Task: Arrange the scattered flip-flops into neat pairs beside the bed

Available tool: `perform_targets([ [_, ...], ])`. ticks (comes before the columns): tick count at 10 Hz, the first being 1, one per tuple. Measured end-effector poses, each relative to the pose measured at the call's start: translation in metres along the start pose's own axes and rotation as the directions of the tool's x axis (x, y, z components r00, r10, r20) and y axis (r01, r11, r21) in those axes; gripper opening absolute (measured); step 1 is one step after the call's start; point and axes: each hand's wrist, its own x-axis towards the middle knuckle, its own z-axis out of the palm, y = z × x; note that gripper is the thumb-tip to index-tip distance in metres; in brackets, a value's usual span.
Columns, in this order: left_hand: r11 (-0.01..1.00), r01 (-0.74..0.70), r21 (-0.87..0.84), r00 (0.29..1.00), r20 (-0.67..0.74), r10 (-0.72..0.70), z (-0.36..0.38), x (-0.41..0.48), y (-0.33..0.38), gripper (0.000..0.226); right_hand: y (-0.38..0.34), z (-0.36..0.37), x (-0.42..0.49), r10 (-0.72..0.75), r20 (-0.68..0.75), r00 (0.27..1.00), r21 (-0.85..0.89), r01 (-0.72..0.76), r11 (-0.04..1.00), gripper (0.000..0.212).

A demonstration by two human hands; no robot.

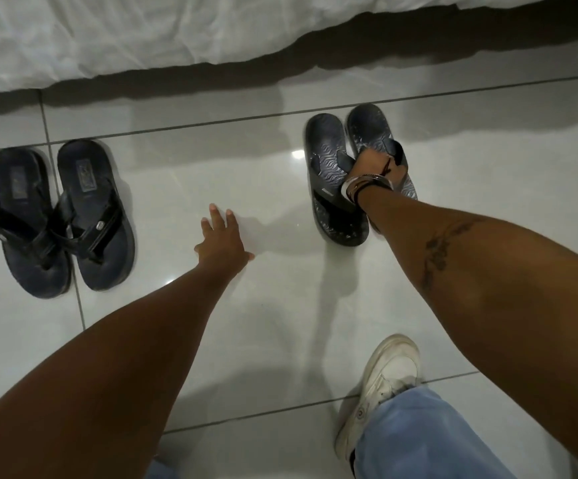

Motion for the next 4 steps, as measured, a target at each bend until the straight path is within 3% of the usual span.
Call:
perform_targets([
  [2, 0.999, 0.013, -0.042, 0.999, 0.033, -0.011, -0.003, -0.003, 0.001, 0.104, -0.004, -0.001, 0.0, 0.039, -0.146, 0.988, 0.021, -0.036, 0.999, 0.063],
  [3, 0.996, 0.014, -0.087, 0.997, 0.072, -0.008, -0.017, -0.002, 0.001, 0.101, -0.002, -0.007, -0.002, 0.064, -0.1, 0.993, 0.052, -0.059, 0.997, 0.064],
  [4, 0.986, -0.098, -0.133, 0.995, 0.0, 0.099, -0.051, -0.014, 0.001, 0.086, 0.0, -0.028, -0.026, 0.073, -0.073, 0.995, 0.035, -0.071, 0.997, 0.061],
])
